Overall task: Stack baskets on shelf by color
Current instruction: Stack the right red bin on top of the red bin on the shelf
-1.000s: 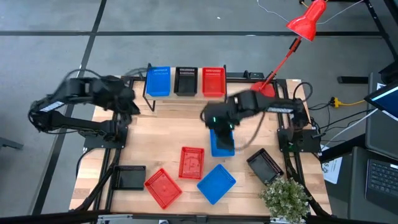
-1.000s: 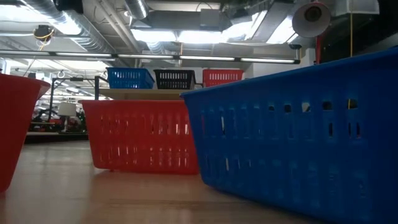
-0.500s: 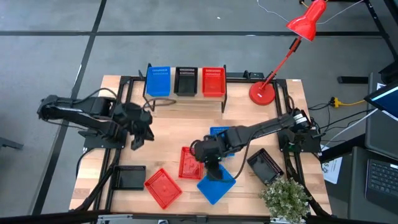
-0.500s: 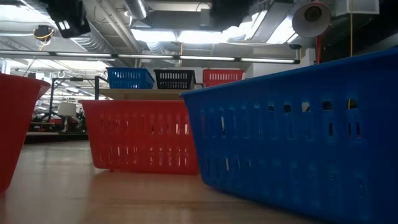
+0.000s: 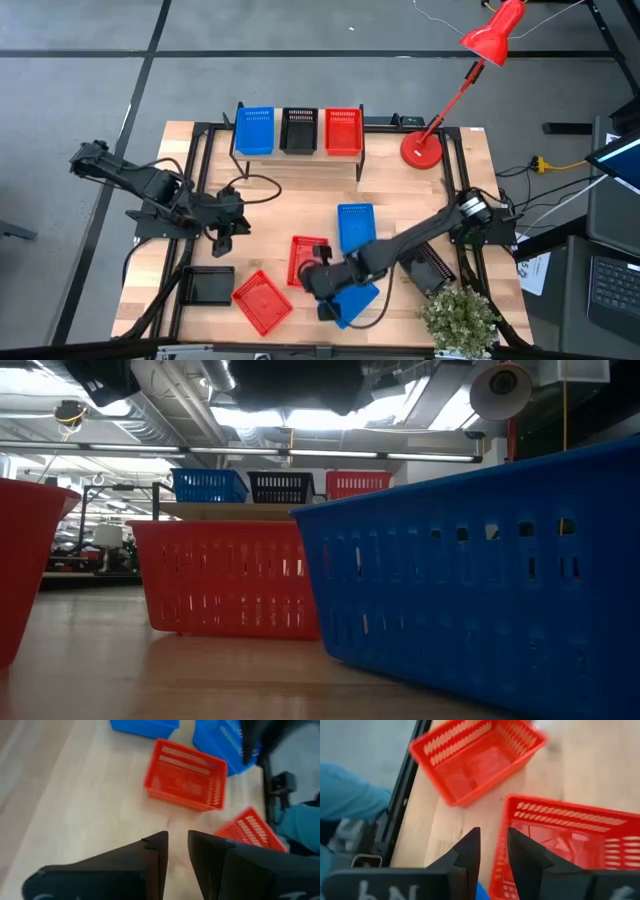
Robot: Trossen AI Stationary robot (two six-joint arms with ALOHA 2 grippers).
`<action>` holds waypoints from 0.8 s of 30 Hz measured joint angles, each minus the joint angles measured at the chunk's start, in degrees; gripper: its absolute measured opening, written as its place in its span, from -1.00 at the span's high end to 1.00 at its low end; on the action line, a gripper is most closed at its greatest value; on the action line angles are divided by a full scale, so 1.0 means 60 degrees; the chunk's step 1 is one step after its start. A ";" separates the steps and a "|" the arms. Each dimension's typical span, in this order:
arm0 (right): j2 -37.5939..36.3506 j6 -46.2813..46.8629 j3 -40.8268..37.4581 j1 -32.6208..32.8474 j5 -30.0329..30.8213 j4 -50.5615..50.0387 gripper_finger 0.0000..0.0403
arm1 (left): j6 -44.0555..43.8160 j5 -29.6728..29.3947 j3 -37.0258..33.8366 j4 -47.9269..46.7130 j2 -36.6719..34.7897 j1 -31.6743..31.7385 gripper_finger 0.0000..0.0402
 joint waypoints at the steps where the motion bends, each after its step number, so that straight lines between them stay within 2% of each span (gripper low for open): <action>1: 0.0165 -0.0102 0.0070 0.0032 0.0010 -0.0004 0.54 | 0.0000 -0.0116 -0.0001 0.0010 0.0010 0.0001 0.67; 7: 0.0788 0.0102 0.0272 -0.0036 0.0443 -0.0170 0.55 | 0.0000 -0.0180 0.0002 0.0100 -0.0019 0.0001 0.67; 24: 0.1163 0.0632 0.0298 -0.0167 0.0220 -0.0399 0.54 | 0.0073 -0.0169 0.0002 0.0089 -0.0015 0.0005 0.67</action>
